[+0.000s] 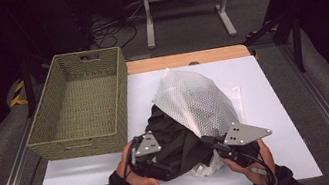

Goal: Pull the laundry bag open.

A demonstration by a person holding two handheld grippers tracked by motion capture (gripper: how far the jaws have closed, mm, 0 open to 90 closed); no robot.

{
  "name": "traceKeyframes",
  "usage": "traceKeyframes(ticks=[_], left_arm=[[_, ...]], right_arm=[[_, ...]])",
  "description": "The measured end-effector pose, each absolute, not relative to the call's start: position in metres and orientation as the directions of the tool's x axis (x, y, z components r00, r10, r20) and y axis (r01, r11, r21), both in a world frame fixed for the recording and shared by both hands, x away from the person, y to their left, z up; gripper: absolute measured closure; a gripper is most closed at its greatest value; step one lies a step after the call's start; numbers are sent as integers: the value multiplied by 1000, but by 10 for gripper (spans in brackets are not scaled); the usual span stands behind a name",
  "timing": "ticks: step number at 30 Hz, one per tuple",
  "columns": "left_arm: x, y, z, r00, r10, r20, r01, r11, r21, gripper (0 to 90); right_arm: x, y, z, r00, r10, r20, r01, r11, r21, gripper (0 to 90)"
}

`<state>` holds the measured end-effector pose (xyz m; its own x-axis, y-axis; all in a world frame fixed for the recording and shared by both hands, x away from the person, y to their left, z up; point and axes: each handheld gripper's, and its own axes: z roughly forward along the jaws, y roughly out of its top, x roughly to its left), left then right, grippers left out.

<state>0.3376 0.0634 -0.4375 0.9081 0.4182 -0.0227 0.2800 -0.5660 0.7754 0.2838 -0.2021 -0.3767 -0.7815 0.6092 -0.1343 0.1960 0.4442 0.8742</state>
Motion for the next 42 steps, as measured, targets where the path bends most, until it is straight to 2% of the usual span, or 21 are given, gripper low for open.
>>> traceKeyframes(ticks=[4,6,9,10,11,16,22,26,30,36,37,39,42], left_arm=[[354,44,-451,895,446,-32,304,-555,774,104],[363,36,-449,895,445,-32,300,-547,781,210],[373,26,-447,914,403,-49,275,-527,804,572],[376,21,-448,924,378,-62,265,-515,815,766],[378,18,-448,927,370,-63,260,-512,818,827],[374,12,-437,927,370,-64,232,-432,872,855],[359,36,-397,906,421,-46,188,-302,934,864],[343,51,-379,887,462,-18,157,-263,952,864],[330,45,-378,866,500,6,144,-260,955,863],[351,25,-403,799,601,-22,203,-236,950,862],[361,24,-408,757,650,-63,236,-182,955,862],[368,23,-410,716,695,-65,230,-147,962,863],[379,19,-417,690,718,-95,241,-104,965,862]], right_arm=[[288,-196,-387,-780,603,-168,197,491,849,895],[292,-195,-392,-780,603,-166,205,497,843,894],[299,-197,-398,-774,614,-152,230,498,836,894],[302,-198,-400,-773,618,-143,240,494,836,894],[304,-199,-401,-771,623,-136,248,489,836,894],[310,-202,-397,-768,633,-99,260,449,855,896],[318,-187,-357,-813,581,-35,208,347,915,898],[318,-168,-328,-849,526,-48,154,333,930,899],[315,-155,-310,-874,484,-41,130,313,941,899],[301,-154,-318,-885,464,-43,135,343,929,899],[298,-156,-322,-886,461,-41,140,351,926,899],[294,-164,-334,-878,477,-42,159,372,914,899],[293,-177,-346,-861,507,-28,191,374,908,900]])
